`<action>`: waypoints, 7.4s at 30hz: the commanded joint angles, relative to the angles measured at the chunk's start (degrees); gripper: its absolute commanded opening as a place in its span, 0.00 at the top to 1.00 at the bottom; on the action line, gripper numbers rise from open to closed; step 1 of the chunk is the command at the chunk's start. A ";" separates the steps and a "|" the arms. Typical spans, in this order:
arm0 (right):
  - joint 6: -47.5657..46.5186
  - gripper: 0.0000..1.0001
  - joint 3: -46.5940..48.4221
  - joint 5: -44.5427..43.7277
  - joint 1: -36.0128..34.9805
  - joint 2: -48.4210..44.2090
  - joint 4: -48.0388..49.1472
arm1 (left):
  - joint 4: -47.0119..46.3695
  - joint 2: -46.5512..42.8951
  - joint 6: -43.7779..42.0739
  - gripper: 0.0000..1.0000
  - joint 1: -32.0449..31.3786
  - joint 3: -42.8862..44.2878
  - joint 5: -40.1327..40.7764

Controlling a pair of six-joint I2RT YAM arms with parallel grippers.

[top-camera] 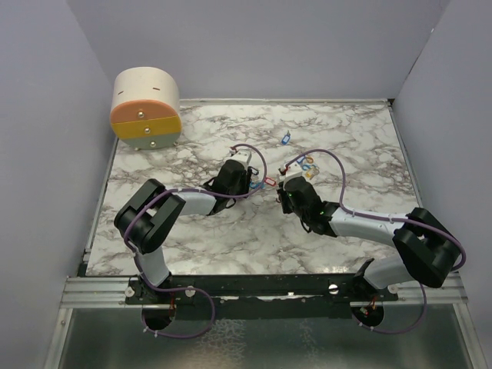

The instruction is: Put the keys on the keyring

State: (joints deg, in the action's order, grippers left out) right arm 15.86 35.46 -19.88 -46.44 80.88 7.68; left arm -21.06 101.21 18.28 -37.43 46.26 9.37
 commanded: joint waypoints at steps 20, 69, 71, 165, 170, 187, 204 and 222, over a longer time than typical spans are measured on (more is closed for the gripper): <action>0.32 0.99 -0.41 -1.44 -0.15 -0.56 1.24 | -1.62 -5.63 -0.18 0.63 0.43 -3.59 -1.10; 0.51 0.99 -1.58 -1.75 -0.14 -3.04 1.18 | 2.60 -6.89 7.54 0.18 2.84 -6.77 -5.55; 0.61 0.99 -1.68 -1.80 -0.15 -3.10 1.16 | 2.41 -6.57 7.72 0.18 2.80 -6.79 -6.35; 0.66 0.99 -2.14 -2.47 -0.14 -3.02 2.07 | -4.76 -0.41 -8.44 0.53 6.17 -3.07 -15.99; 0.59 0.99 -2.02 -2.46 -0.15 -2.90 2.09 | -5.38 -0.81 -8.51 0.53 6.56 -3.78 -16.54; 0.36 0.99 -1.54 -2.19 -0.15 -1.96 2.35 | -5.85 -2.56 -7.82 0.76 6.98 -5.22 -17.04; 0.52 0.99 -2.00 -2.27 -0.15 -2.83 2.09 | -5.81 -9.13 -5.01 0.86 6.99 -9.34 -14.73; 0.50 0.99 -2.12 -2.39 -0.15 -3.16 2.02 | -5.84 -7.16 -5.54 0.59 7.03 -8.53 -14.24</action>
State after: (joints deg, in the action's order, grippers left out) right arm 16.23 33.65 -20.56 -46.44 79.05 7.81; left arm -26.41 93.76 12.93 -30.70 37.45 -5.67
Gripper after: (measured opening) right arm 0.034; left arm 0.404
